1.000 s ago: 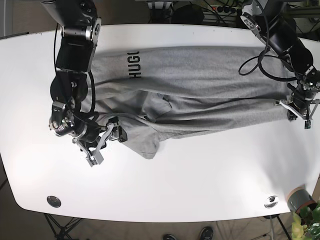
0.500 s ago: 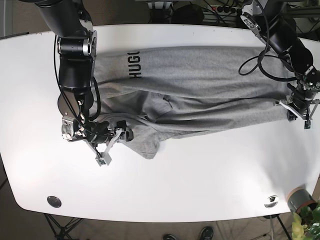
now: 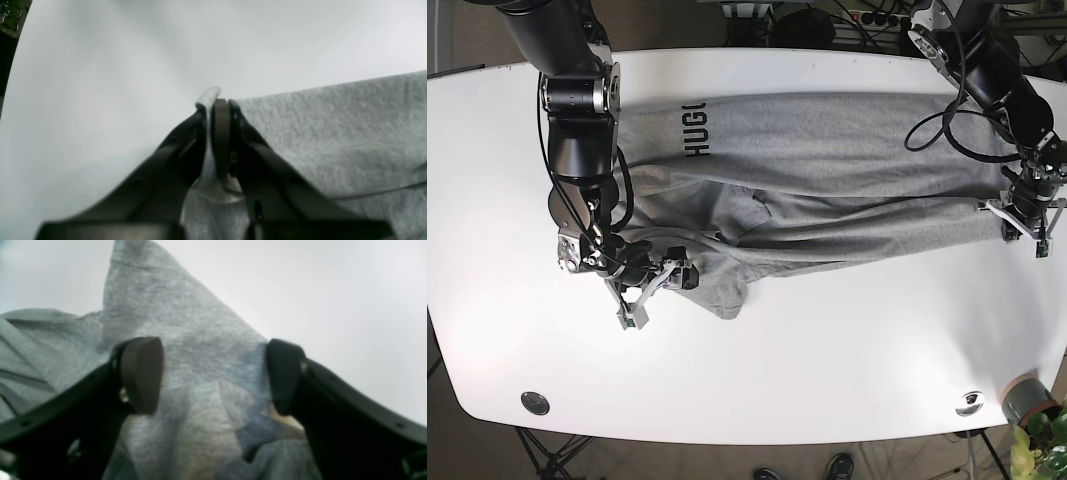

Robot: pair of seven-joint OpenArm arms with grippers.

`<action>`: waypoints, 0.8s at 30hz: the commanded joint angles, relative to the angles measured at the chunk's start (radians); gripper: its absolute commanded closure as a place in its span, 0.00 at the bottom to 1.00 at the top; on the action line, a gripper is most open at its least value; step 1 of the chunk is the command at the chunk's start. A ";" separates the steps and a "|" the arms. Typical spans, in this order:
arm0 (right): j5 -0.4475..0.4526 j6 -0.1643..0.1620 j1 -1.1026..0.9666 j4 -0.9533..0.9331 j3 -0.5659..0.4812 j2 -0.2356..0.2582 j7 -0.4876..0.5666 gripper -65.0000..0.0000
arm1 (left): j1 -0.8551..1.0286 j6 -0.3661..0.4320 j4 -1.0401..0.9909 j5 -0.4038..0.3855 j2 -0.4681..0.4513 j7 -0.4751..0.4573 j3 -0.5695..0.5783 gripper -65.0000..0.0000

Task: Fold the T-shirt properly
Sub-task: 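Fold the grasped edge with both grippers over onto the printed half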

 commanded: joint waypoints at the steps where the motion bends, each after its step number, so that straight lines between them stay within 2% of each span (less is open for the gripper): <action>1: -0.011 -0.005 -0.004 0.006 0.000 0.002 -0.011 0.43 | -0.020 0.002 0.019 -0.013 -0.021 -0.022 -0.001 1.00; 7: -0.011 -0.005 -0.007 0.006 -0.002 -0.001 -0.010 0.84 | -0.024 0.002 0.019 -0.013 -0.018 -0.022 -0.001 1.00; 9: -0.003 -0.005 -0.007 0.022 -0.002 -0.001 -0.010 0.93 | -0.024 0.002 0.019 -0.013 -0.018 -0.022 0.004 1.00; 17: 0.001 -0.006 -0.055 0.281 0.008 0.001 -0.050 0.95 | -0.024 0.002 0.028 -0.018 -0.018 -0.022 0.040 1.00; 21: 0.001 -0.008 -0.076 0.413 0.009 0.005 -0.122 0.96 | -0.023 0.002 0.028 -0.107 -0.023 -0.021 0.039 1.00; 24: 0.001 -0.006 -0.124 0.554 0.063 0.007 -0.180 0.96 | -0.018 0.002 0.030 -0.170 -0.044 -0.016 0.039 1.00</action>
